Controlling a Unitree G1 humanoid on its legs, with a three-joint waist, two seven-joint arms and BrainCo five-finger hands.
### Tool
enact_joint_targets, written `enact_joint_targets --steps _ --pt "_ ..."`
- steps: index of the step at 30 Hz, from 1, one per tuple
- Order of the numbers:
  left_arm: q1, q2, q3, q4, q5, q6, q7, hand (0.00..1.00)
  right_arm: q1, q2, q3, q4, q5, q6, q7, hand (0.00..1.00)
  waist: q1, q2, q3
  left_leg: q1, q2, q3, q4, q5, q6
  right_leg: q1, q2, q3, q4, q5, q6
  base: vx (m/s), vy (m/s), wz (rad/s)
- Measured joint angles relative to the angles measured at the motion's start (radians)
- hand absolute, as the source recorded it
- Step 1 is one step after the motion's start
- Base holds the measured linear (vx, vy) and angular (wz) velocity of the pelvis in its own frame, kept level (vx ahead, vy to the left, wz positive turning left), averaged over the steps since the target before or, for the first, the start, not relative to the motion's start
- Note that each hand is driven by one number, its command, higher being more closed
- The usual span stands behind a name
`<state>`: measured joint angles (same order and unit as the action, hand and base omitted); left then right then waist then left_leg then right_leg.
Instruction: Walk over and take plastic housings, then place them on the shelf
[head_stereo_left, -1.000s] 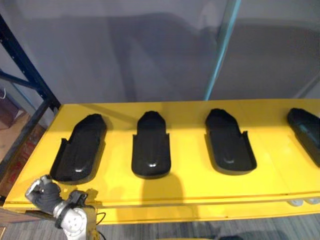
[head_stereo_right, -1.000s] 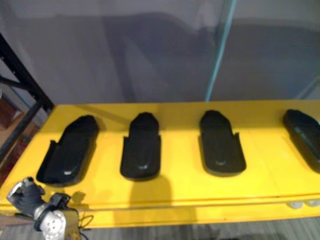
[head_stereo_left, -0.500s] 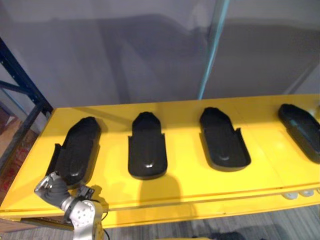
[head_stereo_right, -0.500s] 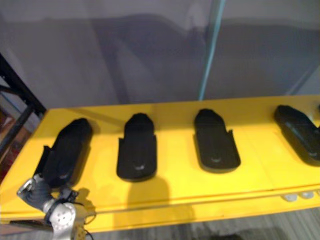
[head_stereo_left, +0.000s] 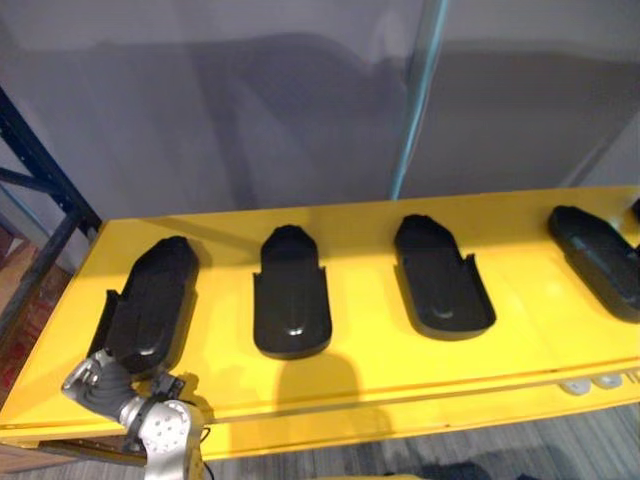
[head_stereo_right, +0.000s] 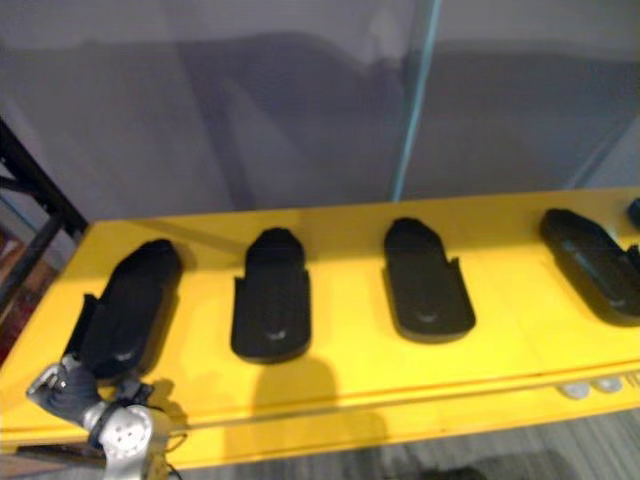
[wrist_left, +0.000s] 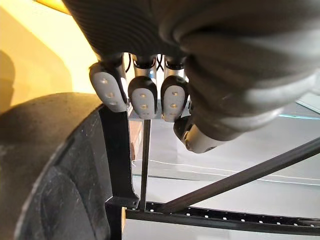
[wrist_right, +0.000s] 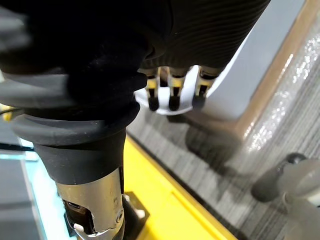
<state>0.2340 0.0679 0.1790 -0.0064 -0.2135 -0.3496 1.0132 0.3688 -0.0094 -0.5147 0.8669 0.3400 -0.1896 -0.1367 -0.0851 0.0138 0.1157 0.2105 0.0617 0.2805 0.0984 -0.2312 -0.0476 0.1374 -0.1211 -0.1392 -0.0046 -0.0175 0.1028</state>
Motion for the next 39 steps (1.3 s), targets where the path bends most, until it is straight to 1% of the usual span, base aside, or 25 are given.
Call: enact_joint_targets --steps 3,6,13,19,30,33,39 --pt "0.0 0.0 0.001 0.001 0.002 0.0 0.006 1.0 0.0 0.0 0.0 0.0 0.0 0.0 0.0 0.0 -0.008 0.001 0.001 0.001 0.0 0.001 0.0 0.0 0.0 0.0 0.0 0.001 0.001 0.0 0.0 0.0 0.0 0.0" --pt "-0.01 0.0 0.002 0.026 0.035 0.001 0.006 1.0 0.0 0.0 0.0 0.0 0.0 0.0 0.0 0.0 -0.01 0.004 0.002 0.002 0.001 0.003 0.002 0.0 0.0 -0.002 0.0 0.002 0.006 0.0 0.0 -0.02 -0.019 -0.01" --pt "-0.03 0.001 0.008 0.058 0.036 -0.003 0.011 1.0 0.001 0.0 -0.001 -0.003 -0.001 0.002 -0.001 0.0 -0.011 0.007 0.005 0.001 0.006 0.007 0.011 -0.003 -0.004 -0.003 0.004 0.006 0.013 0.0 0.0 -0.03 -0.027 -0.01" --pt "-0.038 0.001 0.013 0.08 0.035 -0.009 0.019 1.0 0.002 0.0 -0.001 -0.022 -0.01 0.012 -0.015 0.0 -0.013 0.015 0.012 0.001 0.013 0.009 0.013 -0.004 -0.007 -0.004 0.011 0.008 0.013 0.0 0.0 -0.01 -0.005 0.0" --pt "-0.042 0.001 0.015 0.083 0.04 -0.008 0.034 1.0 0.002 -0.001 -0.001 -0.024 -0.036 0.012 -0.015 0.0 -0.013 0.018 0.013 0.006 0.016 0.011 0.013 -0.005 -0.008 0.0 0.014 0.009 0.011 0.0 -0.001 0.0 0.0 0.0" --pt "-0.056 0.002 0.02 0.117 0.067 -0.008 0.044 1.0 0.002 -0.005 -0.001 -0.027 -0.04 0.012 -0.016 0.0 -0.013 0.018 0.014 0.017 0.016 0.023 0.01 -0.005 -0.008 0.003 0.016 0.019 0.012 0.0 0.0 0.0 -0.001 -0.09" --pt "-0.089 0.002 0.043 0.147 0.073 -0.008 0.055 1.0 0.007 -0.008 -0.002 -0.032 -0.041 0.019 -0.016 0.0 -0.019 0.018 0.015 0.018 0.016 0.031 0.01 -0.006 -0.008 0.0 0.016 0.03 0.011 0.003 0.001 -0.02 -0.012 -0.05"
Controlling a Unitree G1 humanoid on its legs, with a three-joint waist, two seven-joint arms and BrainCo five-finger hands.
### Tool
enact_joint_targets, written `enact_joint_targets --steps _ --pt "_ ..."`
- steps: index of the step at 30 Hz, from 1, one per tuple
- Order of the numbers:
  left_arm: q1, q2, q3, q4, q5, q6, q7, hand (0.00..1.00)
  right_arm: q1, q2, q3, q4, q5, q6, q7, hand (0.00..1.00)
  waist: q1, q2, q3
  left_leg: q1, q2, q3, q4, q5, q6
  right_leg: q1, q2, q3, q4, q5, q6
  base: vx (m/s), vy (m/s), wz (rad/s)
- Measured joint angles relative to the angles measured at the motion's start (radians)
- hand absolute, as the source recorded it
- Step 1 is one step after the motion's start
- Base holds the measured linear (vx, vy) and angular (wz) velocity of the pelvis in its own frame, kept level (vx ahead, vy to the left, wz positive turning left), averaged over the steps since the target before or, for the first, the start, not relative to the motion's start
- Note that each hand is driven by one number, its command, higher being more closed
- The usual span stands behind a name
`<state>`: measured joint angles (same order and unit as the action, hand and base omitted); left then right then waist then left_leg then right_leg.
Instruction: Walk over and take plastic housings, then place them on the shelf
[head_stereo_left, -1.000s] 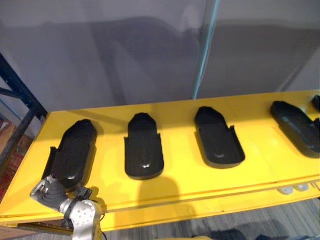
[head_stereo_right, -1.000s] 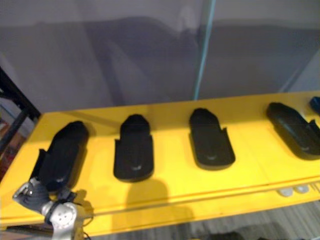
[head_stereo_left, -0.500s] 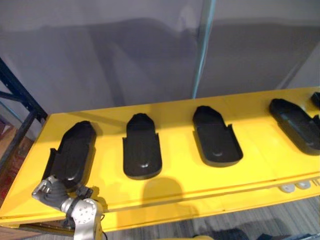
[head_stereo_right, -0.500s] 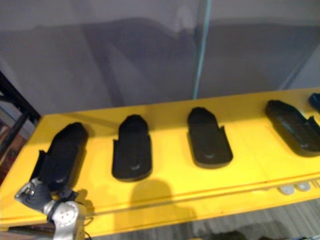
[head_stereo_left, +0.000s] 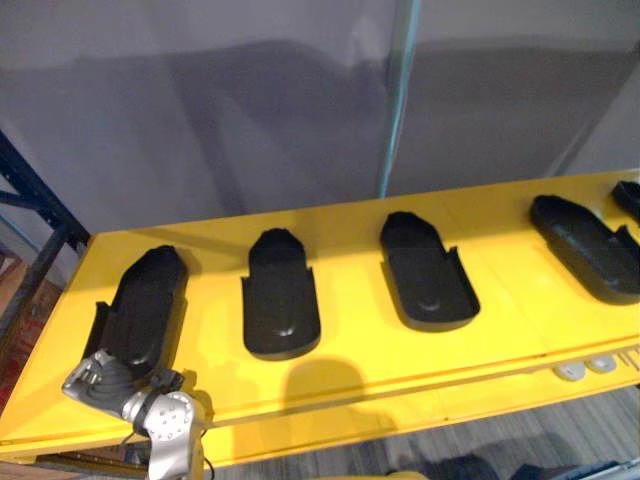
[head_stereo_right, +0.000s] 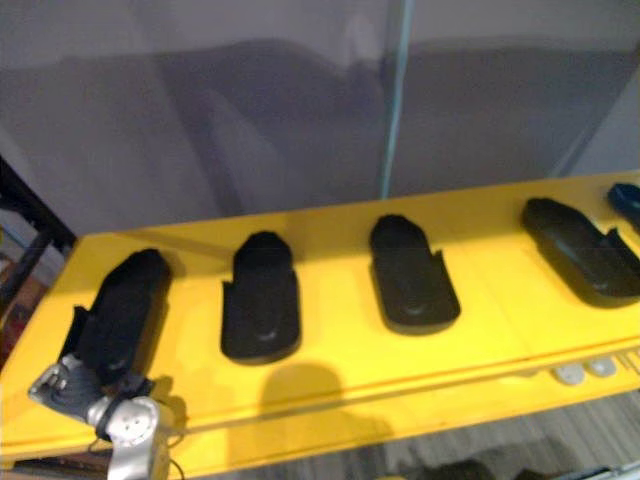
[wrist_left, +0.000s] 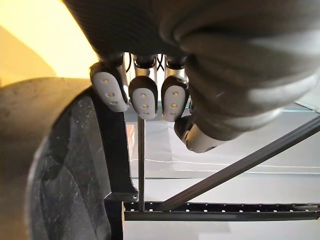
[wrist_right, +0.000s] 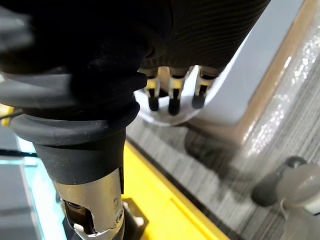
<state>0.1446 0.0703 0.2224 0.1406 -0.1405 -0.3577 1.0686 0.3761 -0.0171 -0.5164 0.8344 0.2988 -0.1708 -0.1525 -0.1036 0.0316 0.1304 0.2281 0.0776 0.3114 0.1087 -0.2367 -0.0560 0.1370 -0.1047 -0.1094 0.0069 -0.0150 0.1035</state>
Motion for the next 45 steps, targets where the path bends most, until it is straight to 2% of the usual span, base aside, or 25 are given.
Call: enact_joint_targets --steps 1,6,10,12,15,18,24,29,31,33,37,40,45 --pt "0.0 0.0 0.0 0.001 0.002 0.0 0.001 0.0 0.0 0.0 0.0 0.0 0.0 0.0 0.0 0.0 -0.001 0.0 0.0 0.0 0.0 0.0 0.0 0.0 0.0 0.0 0.0 0.0 0.0 0.0 0.0 0.0 0.0 0.0" --pt "-0.007 0.0 0.001 0.001 0.002 -0.002 -0.001 0.0 0.0 0.0 -0.001 0.0 -0.002 0.0 0.0 0.0 -0.003 -0.001 0.0 0.0 -0.001 0.0 -0.001 0.0 0.0 0.0 0.0 0.0 -0.001 0.0 0.0 0.0 0.0 0.0" --pt "-0.011 0.0 0.0 -0.012 0.004 -0.016 0.028 0.0 0.0 0.0 0.0 0.0 -0.019 0.0 0.001 0.0 -0.009 -0.004 0.003 0.0 -0.002 -0.001 -0.001 0.0 0.0 0.0 0.0 -0.001 -0.001 0.0 0.0 0.0 0.0 0.0" --pt "-0.009 -0.002 -0.001 -0.059 0.026 -0.042 0.058 0.0 0.0 0.001 0.0 0.0 -0.019 0.0 0.001 0.0 -0.01 -0.009 0.007 0.0 -0.002 -0.002 -0.001 0.0 0.0 0.0 0.0 -0.002 -0.001 0.0 0.0 0.0 0.0 0.0" --pt "-0.002 -0.003 -0.002 -0.2 0.125 -0.09 0.122 0.0 0.004 0.001 -0.002 0.002 -0.019 -0.001 0.0 0.0 -0.01 -0.021 0.012 -0.002 -0.004 -0.003 -0.001 0.0 0.0 -0.001 0.0 -0.002 -0.001 0.0 0.0 0.0 0.0 0.0" --pt "-0.001 -0.023 -0.012 -0.326 0.203 -0.132 0.177 0.0 0.011 0.002 -0.002 0.011 -0.019 -0.003 0.0 0.0 -0.01 -0.019 0.015 -0.005 -0.008 -0.006 -0.002 0.0 0.0 -0.003 -0.003 -0.002 0.002 -0.001 0.0 0.0 0.0 0.0" --pt "0.002 -0.055 -0.049 -0.463 0.241 -0.167 0.253 0.0 0.014 0.003 -0.002 0.043 -0.019 -0.026 0.001 0.0 -0.013 -0.024 0.014 -0.018 -0.01 -0.032 0.003 0.0 0.0 -0.018 -0.008 -0.018 0.038 -0.027 -0.001 -0.01 -0.016 0.11" --pt "0.004 -0.058 -0.049 -0.544 0.28 -0.162 0.325 0.0 0.013 0.004 -0.002 0.051 -0.019 -0.029 0.0 0.0 -0.011 -0.026 0.015 -0.018 -0.01 -0.034 0.004 0.0 0.001 -0.017 -0.009 -0.02 0.038 -0.027 0.0 0.0 -0.006 0.01" --pt "0.005 -0.058 -0.046 -0.564 0.301 -0.148 0.35 0.0 0.013 0.004 -0.002 0.054 -0.019 -0.03 0.0 0.0 -0.01 -0.027 0.015 -0.018 -0.01 -0.035 0.004 0.0 0.001 -0.016 -0.009 -0.02 0.038 -0.027 0.0 0.0 0.0 0.0" --pt "0.005 -0.058 -0.041 -0.575 0.296 -0.094 0.368 0.0 0.013 0.004 -0.001 0.055 -0.018 -0.03 0.0 0.0 -0.009 -0.027 0.014 -0.018 -0.01 -0.035 0.005 0.0 0.001 -0.016 -0.009 -0.02 0.038 -0.027 0.0 0.0 0.0 0.0" --pt "0.016 -0.063 0.001 -0.536 0.174 -0.036 0.365 0.0 0.013 0.004 -0.001 0.056 -0.018 -0.029 0.001 0.0 -0.009 -0.029 0.012 -0.018 -0.01 -0.038 0.006 0.0 0.001 -0.015 -0.009 -0.022 0.039 -0.027 0.0 0.0 0.0 0.0" --pt "0.023 -0.078 0.041 -0.457 0.105 -0.028 0.341 0.0 0.013 0.005 0.0 0.06 -0.018 -0.027 0.001 0.0 -0.001 -0.031 0.009 -0.018 -0.01 -0.04 0.007 0.0 0.001 -0.014 -0.009 -0.026 0.038 -0.026 -0.001 0.0 0.0 0.0" --pt "0.025 -0.075 0.058 -0.348 0.057 -0.031 0.32 0.0 0.014 0.005 0.004 0.06 -0.017 -0.022 0.0 0.0 0.008 -0.033 -0.009 -0.019 -0.01 -0.042 0.005 0.0 0.001 -0.012 -0.01 -0.03 0.031 -0.025 -0.002 0.0 0.0 0.0"
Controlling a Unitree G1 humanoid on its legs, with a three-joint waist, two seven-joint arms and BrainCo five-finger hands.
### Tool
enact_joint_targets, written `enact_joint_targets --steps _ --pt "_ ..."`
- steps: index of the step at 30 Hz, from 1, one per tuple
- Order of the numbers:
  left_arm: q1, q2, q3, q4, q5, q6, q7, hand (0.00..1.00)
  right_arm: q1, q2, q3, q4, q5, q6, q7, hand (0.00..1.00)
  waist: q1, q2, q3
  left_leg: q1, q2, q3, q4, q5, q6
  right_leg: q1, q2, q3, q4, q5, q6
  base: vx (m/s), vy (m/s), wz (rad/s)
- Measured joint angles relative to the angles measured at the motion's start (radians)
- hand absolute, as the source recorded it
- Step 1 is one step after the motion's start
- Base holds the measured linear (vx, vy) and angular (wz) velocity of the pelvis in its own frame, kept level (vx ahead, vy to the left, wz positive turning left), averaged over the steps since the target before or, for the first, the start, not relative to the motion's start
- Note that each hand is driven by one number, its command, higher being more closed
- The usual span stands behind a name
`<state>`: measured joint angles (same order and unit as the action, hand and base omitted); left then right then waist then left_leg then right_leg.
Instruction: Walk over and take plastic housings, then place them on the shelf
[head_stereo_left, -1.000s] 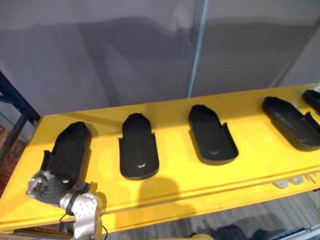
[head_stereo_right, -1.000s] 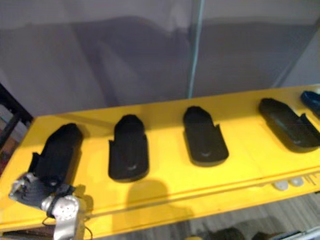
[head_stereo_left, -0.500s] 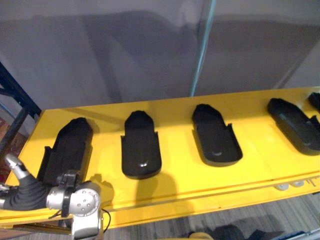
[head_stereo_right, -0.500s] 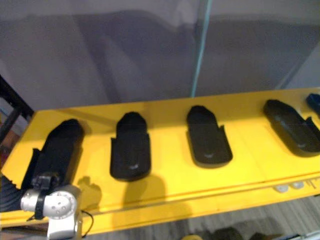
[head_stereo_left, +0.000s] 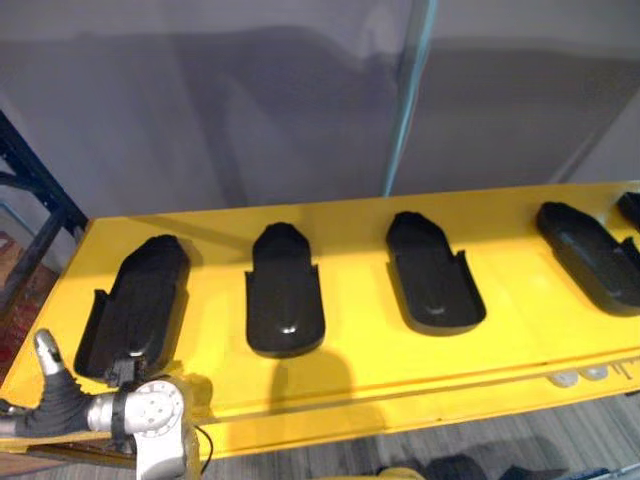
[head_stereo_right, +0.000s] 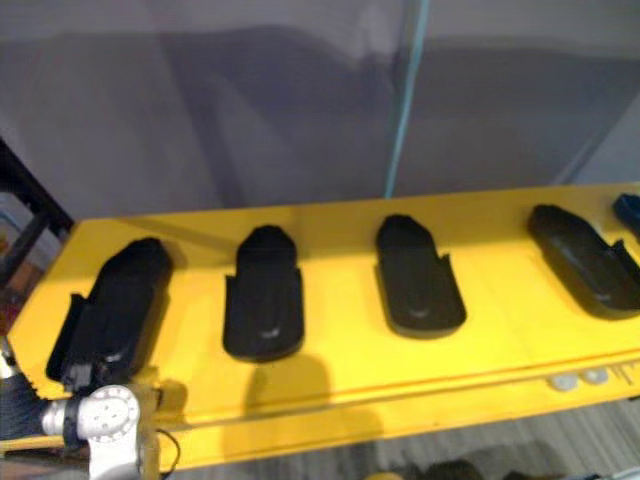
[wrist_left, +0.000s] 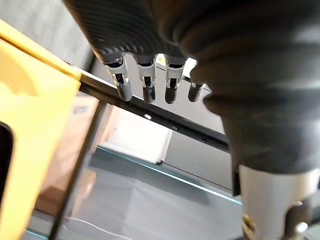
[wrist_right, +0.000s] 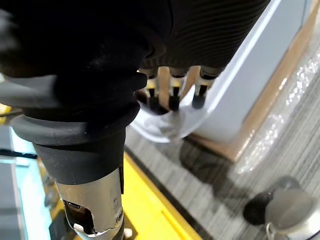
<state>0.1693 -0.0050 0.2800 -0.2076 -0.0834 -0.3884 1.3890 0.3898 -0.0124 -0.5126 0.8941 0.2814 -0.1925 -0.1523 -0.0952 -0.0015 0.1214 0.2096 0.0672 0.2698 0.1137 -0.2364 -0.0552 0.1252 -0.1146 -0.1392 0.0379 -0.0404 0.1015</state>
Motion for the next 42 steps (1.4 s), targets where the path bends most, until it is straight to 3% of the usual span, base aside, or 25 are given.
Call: enact_joint_targets --steps 15,31,42 --pt "0.008 0.007 0.027 0.172 -0.151 0.021 -0.105 0.0 0.002 -0.013 0.026 -0.015 0.0 0.005 0.001 0.0 0.0 0.007 -0.005 0.001 -0.004 0.003 -0.001 0.001 0.001 0.023 0.0 -0.001 -0.056 0.031 -0.001 0.0 0.0 0.0" --pt "-0.009 0.036 -0.019 0.329 -0.156 0.02 -0.166 0.0 0.005 -0.024 0.042 -0.026 -0.002 0.016 0.003 0.0 -0.002 0.008 -0.007 0.016 -0.004 0.015 -0.003 0.001 0.001 0.034 0.001 0.007 -0.062 0.036 -0.001 -0.01 -0.014 -0.01" --pt "-0.027 0.036 -0.029 0.347 -0.153 0.021 -0.191 0.0 0.006 -0.026 0.041 -0.033 -0.022 0.023 0.011 0.0 -0.007 0.01 -0.006 0.017 -0.001 0.018 -0.001 0.001 0.001 0.034 0.003 0.011 -0.055 0.036 -0.002 -0.01 -0.009 0.0"
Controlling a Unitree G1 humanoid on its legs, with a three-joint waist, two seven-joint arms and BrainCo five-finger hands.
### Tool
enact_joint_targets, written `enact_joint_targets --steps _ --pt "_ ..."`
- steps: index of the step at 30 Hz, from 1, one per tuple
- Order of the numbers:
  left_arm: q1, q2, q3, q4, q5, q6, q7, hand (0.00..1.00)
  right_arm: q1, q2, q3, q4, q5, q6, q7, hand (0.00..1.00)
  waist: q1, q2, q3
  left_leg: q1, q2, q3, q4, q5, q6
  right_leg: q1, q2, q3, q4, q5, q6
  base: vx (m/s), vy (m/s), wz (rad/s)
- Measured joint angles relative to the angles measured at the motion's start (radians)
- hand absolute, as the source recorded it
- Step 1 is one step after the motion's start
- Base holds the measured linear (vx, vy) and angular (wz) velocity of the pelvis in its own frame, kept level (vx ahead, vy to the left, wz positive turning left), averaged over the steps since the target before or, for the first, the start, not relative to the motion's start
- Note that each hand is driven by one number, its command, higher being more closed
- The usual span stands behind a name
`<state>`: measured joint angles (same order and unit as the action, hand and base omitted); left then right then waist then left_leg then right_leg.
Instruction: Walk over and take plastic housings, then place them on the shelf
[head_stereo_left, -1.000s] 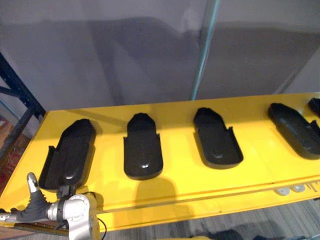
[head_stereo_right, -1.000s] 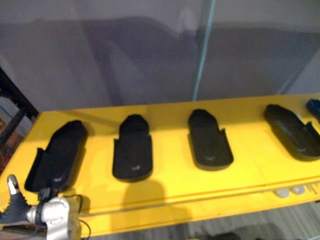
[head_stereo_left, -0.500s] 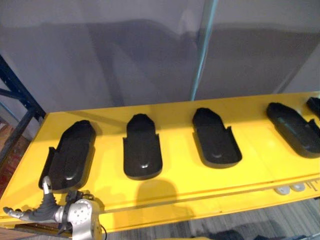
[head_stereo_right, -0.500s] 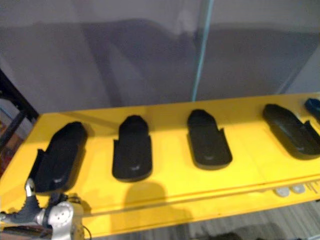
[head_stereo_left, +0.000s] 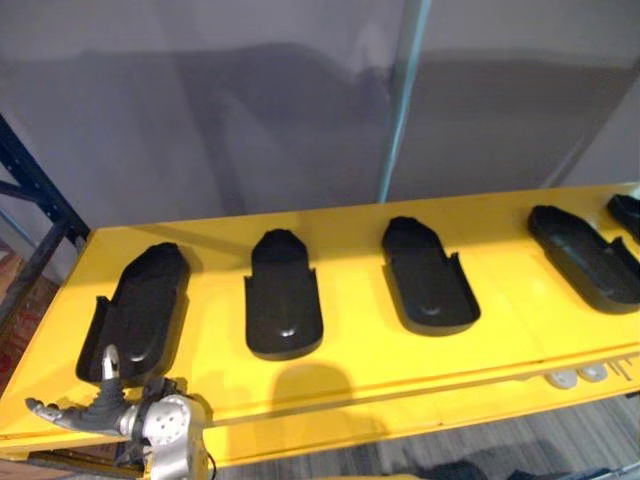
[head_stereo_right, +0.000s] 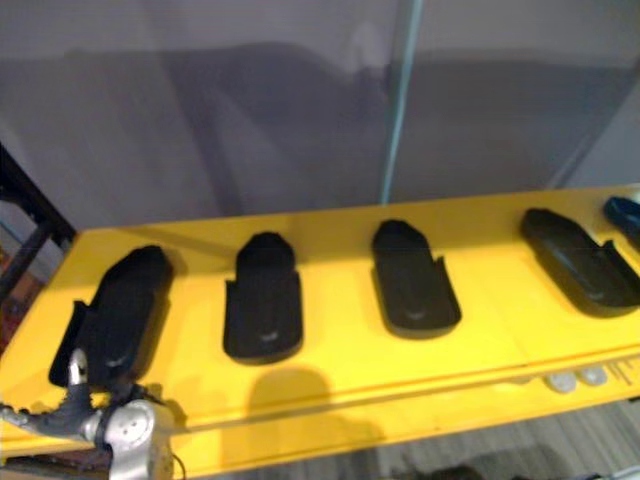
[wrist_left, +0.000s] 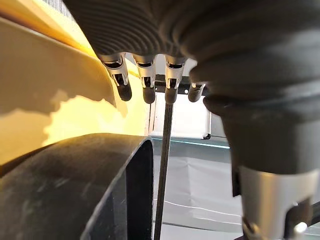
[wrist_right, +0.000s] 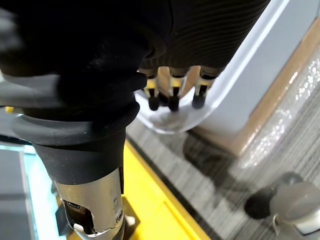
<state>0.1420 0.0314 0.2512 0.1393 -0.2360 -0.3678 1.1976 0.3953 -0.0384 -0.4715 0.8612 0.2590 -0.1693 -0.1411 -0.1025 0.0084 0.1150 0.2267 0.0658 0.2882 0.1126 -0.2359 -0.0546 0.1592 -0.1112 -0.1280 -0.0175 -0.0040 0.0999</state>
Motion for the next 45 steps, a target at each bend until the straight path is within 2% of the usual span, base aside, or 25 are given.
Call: enact_joint_targets --steps 6,22,30,45 --pt "-0.007 0.0 0.0 0.0 0.0 0.0 0.0 0.0 0.0 0.0 0.0 -0.025 -0.027 0.017 0.011 0.0 -0.018 0.002 0.0 0.003 0.003 0.005 0.002 0.0 0.0 -0.002 0.003 0.006 0.008 -0.001 -0.001 0.0 -0.001 -0.01" --pt "-0.065 0.002 0.001 0.05 0.0 0.05 -0.001 0.0 0.002 0.0 0.0 -0.041 -0.044 0.026 0.013 0.0 -0.022 0.008 0.002 0.018 0.009 0.024 0.0 0.0 -0.001 -0.002 0.009 0.023 0.014 -0.001 -0.001 -0.02 -0.012 -0.03" --pt "-0.079 0.004 0.006 0.11 0.0 0.05 -0.001 0.0 0.014 -0.001 0.0 -0.065 -0.049 0.028 0.013 0.0 -0.023 0.019 0.011 0.025 0.011 0.027 0.001 0.0 -0.001 -0.001 0.01 0.028 0.026 -0.003 -0.005 -0.02 -0.013 -0.01" --pt "-0.106 0.033 0.011 0.172 -0.002 0.048 -0.025 0.0 0.014 -0.004 0.0 -0.079 -0.06 0.038 0.015 0.0 -0.023 0.014 0.023 0.034 0.013 0.04 -0.001 0.0 -0.002 -0.004 0.012 0.044 0.032 -0.003 -0.004 -0.02 -0.01 -0.02"
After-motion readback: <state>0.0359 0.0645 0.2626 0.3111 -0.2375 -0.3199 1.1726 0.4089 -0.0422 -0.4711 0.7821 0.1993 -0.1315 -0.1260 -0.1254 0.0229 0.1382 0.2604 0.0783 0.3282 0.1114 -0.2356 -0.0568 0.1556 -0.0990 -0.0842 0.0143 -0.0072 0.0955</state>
